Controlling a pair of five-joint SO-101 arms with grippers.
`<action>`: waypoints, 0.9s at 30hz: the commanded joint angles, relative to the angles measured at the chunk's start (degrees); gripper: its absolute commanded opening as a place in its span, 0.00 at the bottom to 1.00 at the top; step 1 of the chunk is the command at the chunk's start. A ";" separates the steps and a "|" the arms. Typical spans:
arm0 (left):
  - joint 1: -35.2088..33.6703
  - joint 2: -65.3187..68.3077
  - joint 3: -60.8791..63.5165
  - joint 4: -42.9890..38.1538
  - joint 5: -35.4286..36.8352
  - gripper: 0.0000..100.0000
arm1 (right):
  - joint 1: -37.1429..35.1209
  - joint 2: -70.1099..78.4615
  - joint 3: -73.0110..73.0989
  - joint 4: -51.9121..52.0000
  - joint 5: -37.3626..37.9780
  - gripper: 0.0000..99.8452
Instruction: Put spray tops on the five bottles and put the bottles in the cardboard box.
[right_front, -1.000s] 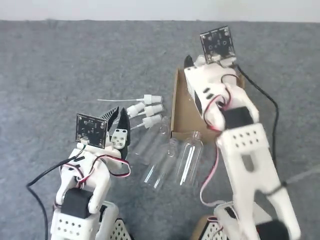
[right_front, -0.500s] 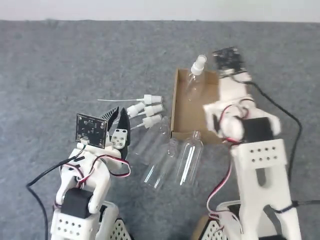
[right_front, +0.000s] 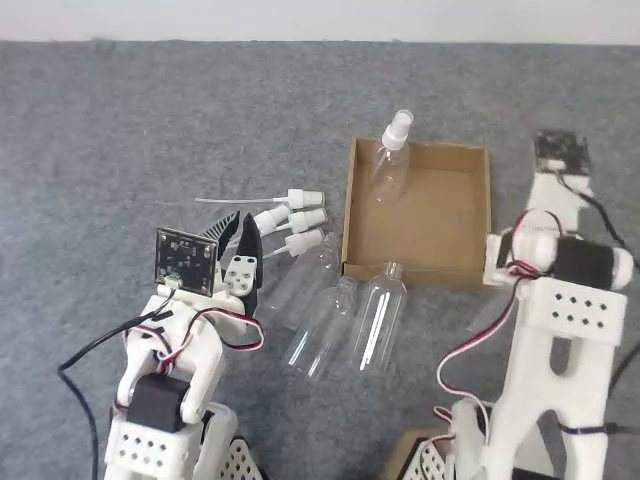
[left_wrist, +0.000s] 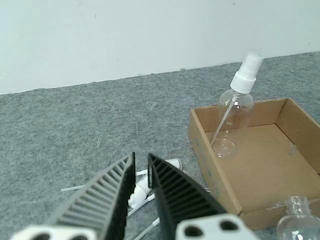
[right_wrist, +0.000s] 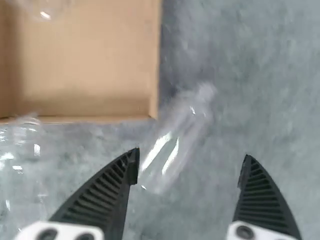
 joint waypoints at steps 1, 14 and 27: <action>-0.44 -0.97 -0.48 -1.76 0.09 0.03 | 1.01 -1.89 7.21 -4.62 -6.86 0.27; -0.70 -0.97 -0.40 -1.76 0.09 0.03 | 0.22 -1.80 24.09 -22.73 -17.23 0.30; -0.70 -0.97 -0.40 -1.76 0.09 0.03 | 8.13 -2.15 32.44 -26.86 -13.36 0.30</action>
